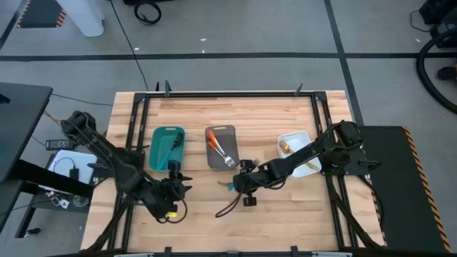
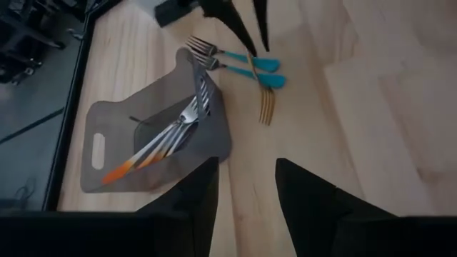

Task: Sort silverware by color (type)
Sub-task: Put the gold fork into the white bin

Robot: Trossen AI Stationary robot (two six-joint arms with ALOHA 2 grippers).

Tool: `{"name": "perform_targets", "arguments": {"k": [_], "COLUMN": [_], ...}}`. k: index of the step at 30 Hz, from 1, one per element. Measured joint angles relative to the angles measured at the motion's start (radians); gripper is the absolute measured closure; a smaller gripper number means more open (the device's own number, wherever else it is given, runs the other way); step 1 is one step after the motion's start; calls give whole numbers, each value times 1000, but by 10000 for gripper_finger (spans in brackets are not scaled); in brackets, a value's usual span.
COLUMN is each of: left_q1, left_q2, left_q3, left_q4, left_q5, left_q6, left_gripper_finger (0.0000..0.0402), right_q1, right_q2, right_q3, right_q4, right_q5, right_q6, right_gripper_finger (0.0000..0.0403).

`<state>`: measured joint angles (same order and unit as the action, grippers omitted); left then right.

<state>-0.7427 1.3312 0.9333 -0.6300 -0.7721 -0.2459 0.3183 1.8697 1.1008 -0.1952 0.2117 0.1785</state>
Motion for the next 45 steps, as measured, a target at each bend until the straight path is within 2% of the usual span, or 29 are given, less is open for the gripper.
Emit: {"name": "perform_targets", "arguments": {"k": [9,15,20,26,31,38,45], "left_q1": [9,84,161,209,221,217,243], "left_q2": [-103,-110,-110,-117,-145,-168,-168], "left_q3": [-126,-176,-212,-336,-401,-443,-443], "left_q4": [156,321,419,615,698,850,862], "left_q5": [20,138,221,303,305,262,252], "left_q6": [48,164,239,275,245,257,227], "left_gripper_finger": [253,253,253,253,253,253,253], "right_q1": [-26,-53,-60,-60,-60,-70,-71], "right_q2": [35,46,46,45,45,40,36], "right_q3": [2,1,1,1,1,-21,-32], "right_q4": [16,-13,-26,-47,-60,-54,-48], "right_q5": [26,-40,-49,-49,-52,-56,-70], "right_q6": [-28,-25,-18,-23,-25,-20,-4], "right_gripper_finger": [333,333,333,333,336,371,387]}}
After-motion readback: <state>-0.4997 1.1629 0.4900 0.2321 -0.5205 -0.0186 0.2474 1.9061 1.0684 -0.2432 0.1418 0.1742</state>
